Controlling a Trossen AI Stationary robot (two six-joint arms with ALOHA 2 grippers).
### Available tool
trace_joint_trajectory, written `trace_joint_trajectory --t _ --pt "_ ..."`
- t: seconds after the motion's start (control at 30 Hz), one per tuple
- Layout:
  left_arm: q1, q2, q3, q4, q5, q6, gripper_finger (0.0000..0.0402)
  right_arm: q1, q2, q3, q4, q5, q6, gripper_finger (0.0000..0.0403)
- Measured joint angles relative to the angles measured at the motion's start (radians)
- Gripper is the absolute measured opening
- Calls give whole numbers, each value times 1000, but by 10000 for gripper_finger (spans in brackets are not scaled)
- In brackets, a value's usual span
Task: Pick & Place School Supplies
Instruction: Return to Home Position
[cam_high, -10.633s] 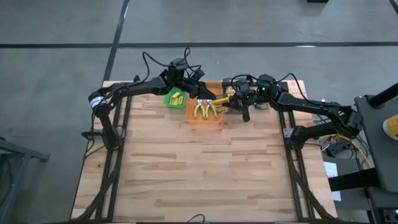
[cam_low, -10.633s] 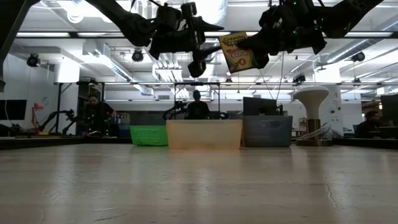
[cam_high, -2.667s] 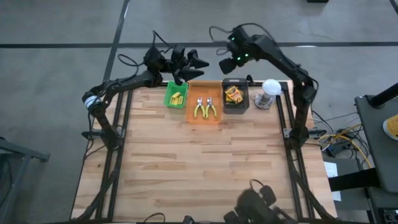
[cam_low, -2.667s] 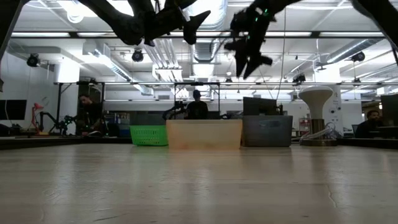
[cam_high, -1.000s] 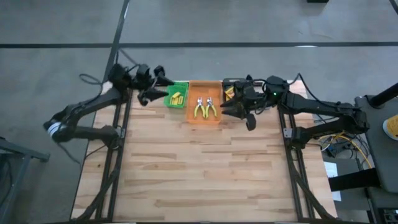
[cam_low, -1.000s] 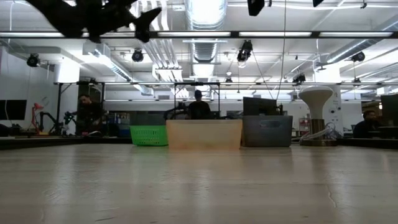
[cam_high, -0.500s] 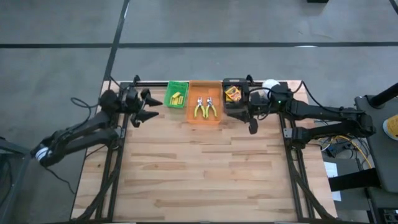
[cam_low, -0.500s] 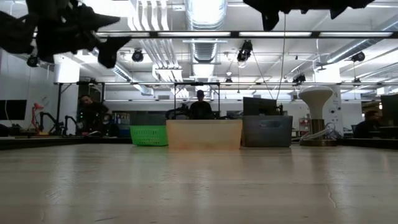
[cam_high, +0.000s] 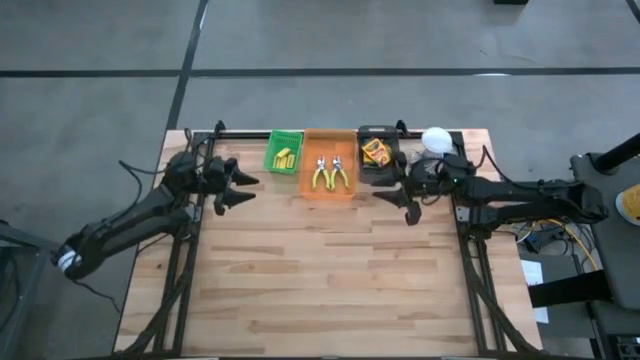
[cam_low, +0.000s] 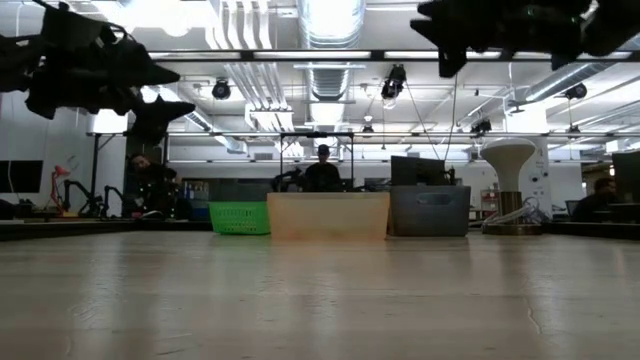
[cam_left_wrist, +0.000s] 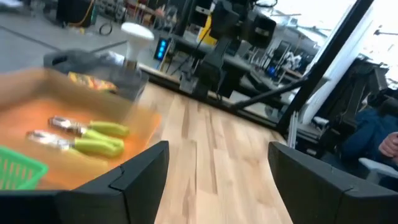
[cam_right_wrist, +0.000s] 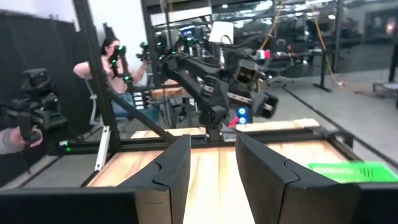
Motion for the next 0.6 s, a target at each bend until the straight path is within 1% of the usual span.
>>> trace_joint_trajectory --t 0.07,0.13,0.4,0.5,0.6 --pt "0 -19 0 -37 0 9 280 -1 -10 -50 42 7 30 127" --pt "0 -36 0 -29 0 10 280 -1 -16 -103 109 13 55 130" --pt "0 -110 -13 -77 -8 50 280 0 -29 -308 464 54 114 128" --pt "0 -140 -40 -79 -10 46 280 -1 -29 -357 505 80 142 123" --pt "0 -175 -70 -80 -14 28 280 -2 -33 -385 505 107 180 119"
